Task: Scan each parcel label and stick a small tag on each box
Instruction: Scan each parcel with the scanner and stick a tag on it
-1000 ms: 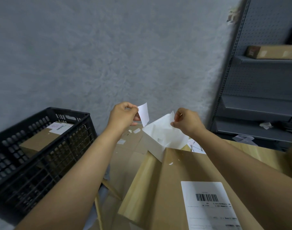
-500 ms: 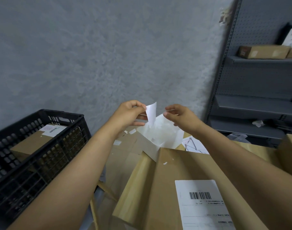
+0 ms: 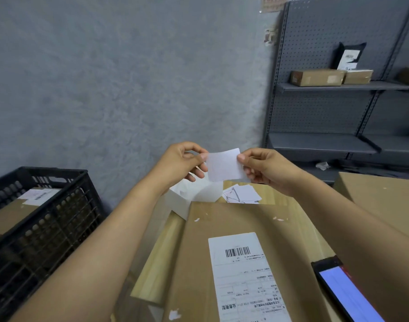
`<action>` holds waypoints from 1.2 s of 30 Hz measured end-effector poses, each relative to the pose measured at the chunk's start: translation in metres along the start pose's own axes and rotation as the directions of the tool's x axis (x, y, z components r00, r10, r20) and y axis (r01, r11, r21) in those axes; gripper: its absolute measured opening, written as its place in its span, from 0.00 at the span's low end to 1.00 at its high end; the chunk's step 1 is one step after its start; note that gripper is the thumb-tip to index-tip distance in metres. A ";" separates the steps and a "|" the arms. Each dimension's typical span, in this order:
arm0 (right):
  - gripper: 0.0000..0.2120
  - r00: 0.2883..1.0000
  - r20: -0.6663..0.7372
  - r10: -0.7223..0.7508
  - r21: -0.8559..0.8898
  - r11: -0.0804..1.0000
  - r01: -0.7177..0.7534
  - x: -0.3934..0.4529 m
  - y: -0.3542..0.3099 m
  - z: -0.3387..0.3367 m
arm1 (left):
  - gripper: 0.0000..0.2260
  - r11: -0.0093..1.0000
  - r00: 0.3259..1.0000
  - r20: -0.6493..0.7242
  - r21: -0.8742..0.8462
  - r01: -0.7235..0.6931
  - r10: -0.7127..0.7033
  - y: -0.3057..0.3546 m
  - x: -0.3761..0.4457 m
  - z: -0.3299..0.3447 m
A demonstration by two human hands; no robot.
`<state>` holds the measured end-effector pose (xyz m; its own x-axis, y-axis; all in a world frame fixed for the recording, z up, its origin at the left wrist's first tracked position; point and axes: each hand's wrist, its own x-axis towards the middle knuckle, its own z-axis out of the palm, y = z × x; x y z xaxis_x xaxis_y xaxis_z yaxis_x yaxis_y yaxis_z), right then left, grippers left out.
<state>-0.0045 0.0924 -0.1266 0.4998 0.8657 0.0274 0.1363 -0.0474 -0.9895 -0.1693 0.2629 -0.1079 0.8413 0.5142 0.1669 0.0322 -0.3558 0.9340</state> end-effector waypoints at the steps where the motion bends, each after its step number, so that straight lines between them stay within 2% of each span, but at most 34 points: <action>1: 0.06 1.000 -0.007 -0.016 -0.008 1.000 0.016 -0.005 0.001 -0.003 | 0.02 1.000 1.000 0.026 -0.024 0.002 -0.001 0.001 -0.002 0.003; 3: 0.06 0.999 -0.024 -0.026 -0.023 0.999 0.025 -0.014 0.005 -0.010 | 0.02 0.998 0.998 0.066 -0.058 0.020 -0.016 0.004 -0.007 0.008; 6: 0.13 0.999 -0.040 0.004 -0.019 1.000 -0.005 -0.027 0.012 -0.020 | 0.06 0.995 0.992 0.113 -0.073 0.072 -0.064 0.007 -0.012 0.016; 8: 0.14 0.998 -0.047 0.031 0.003 1.000 -0.031 -0.036 0.016 -0.023 | 0.08 0.989 0.983 0.147 -0.080 0.122 -0.109 0.006 -0.016 0.022; 11: 0.17 0.991 -0.116 0.072 0.027 0.997 -0.070 -0.047 0.024 -0.020 | 0.10 0.971 0.973 0.122 -0.114 0.208 -0.194 0.001 -0.021 0.037; 15: 0.03 0.979 -0.190 0.075 -0.089 0.992 -0.093 -0.058 0.041 -0.006 | 0.02 0.948 0.950 0.000 -0.047 0.313 -0.314 -0.014 -0.027 0.062; 18: 0.05 0.978 -0.199 0.068 -0.285 0.950 -0.124 -0.057 0.053 0.006 | 0.04 0.934 0.939 -0.041 0.094 0.343 -0.341 -0.028 -0.030 0.071; 21: 0.07 0.979 -0.202 0.024 -0.502 0.856 -0.125 -0.052 0.060 0.016 | 0.04 0.907 0.943 -0.066 0.260 0.331 -0.325 -0.038 -0.032 0.073; 23: 0.07 0.980 -0.198 -0.004 -0.589 0.800 -0.116 -0.048 0.062 0.019 | 0.05 0.887 0.946 -0.072 0.333 0.320 -0.315 -0.042 -0.034 0.073; 29: 0.04 0.987 -0.159 0.002 -0.660 0.743 -0.108 -0.043 0.067 0.020 | 0.06 0.820 0.970 -0.054 0.524 0.228 -0.235 -0.047 -0.033 0.073; 32: 0.04 0.992 -0.128 0.005 -0.730 0.676 -0.097 -0.042 0.066 0.022 | 0.06 0.736 0.982 -0.016 0.660 0.154 -0.190 -0.041 -0.034 0.076; 34: 0.04 0.993 -0.119 0.001 -0.784 0.614 -0.094 -0.043 0.065 0.023 | 0.07 0.645 0.988 0.013 0.758 0.093 -0.157 -0.037 -0.033 0.079; 36: 0.07 0.990 -0.131 -0.050 -0.828 0.554 -0.082 -0.045 0.064 0.026 | 0.10 0.576 0.992 0.025 0.816 0.051 -0.123 -0.035 -0.032 0.081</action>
<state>-0.0404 0.0637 -0.1950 0.6003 0.7941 0.0951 0.7431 -0.5099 -0.4334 -0.1537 0.1954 -0.1714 0.8440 0.5346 0.0432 0.5017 -0.8153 0.2890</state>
